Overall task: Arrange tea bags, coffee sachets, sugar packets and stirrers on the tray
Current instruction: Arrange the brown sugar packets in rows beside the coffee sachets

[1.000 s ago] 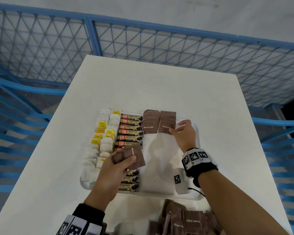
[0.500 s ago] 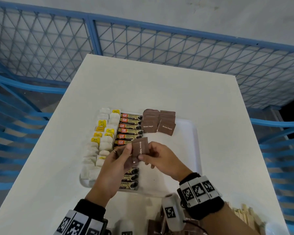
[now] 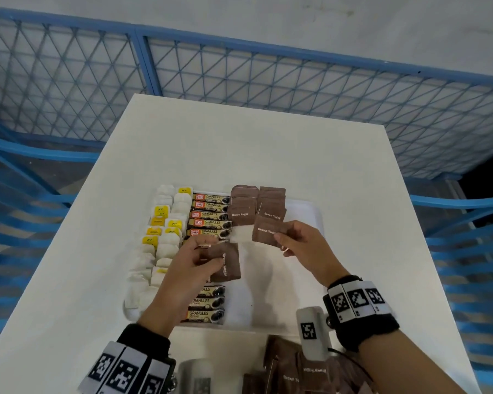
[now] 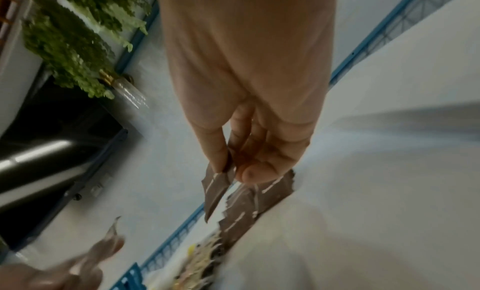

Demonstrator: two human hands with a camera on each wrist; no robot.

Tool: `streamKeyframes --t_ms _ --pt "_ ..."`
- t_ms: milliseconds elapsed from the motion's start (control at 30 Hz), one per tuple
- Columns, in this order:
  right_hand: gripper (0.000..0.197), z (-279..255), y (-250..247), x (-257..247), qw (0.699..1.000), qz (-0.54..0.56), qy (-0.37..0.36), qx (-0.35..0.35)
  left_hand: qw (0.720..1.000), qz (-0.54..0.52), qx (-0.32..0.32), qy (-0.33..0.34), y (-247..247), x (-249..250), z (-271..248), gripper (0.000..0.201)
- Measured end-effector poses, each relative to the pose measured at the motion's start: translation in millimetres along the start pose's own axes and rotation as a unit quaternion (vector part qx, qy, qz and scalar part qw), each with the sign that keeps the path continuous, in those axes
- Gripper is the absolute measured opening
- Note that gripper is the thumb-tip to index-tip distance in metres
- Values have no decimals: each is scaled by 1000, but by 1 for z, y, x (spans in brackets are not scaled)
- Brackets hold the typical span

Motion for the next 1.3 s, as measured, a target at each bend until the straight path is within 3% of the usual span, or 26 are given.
streamKeyframes --t_ms 67,233,467,600,733,933,1167,1300 --pt "3 7 -8 6 999 -31 6 10 997 62 -33 23 5 4 8 43" --pt "3 28 -20 12 998 -50 13 28 954 283 -46 87 17 10 40 22" --pt "20 58 -16 15 994 -85 15 71 931 325 -44 158 33 27 80 19" --pt "13 63 -17 16 984 -132 5 116 916 360 -66 162 39 23 98 14" --pt "18 64 -19 19 971 -195 -5 138 884 426 -71 177 44 19 110 15" --pt "22 67 -19 17 964 -229 -12 136 825 527 -23 200 48 18 117 28" --pt "25 69 -18 14 958 -248 -8 144 808 543 -10 228 49 18 116 38" --pt "28 64 -18 15 960 -229 -7 162 814 523 0 251 45 22 104 37"
Point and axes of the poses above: each hand's wrist, its own z-axis towards the middle knuckle, its own y-axis out of the palm, x = y × z, the point moved 5 cm from there along z, towards the middle knuckle, and after that the axes turned 5 degrees about y, right-handed, at the moved point
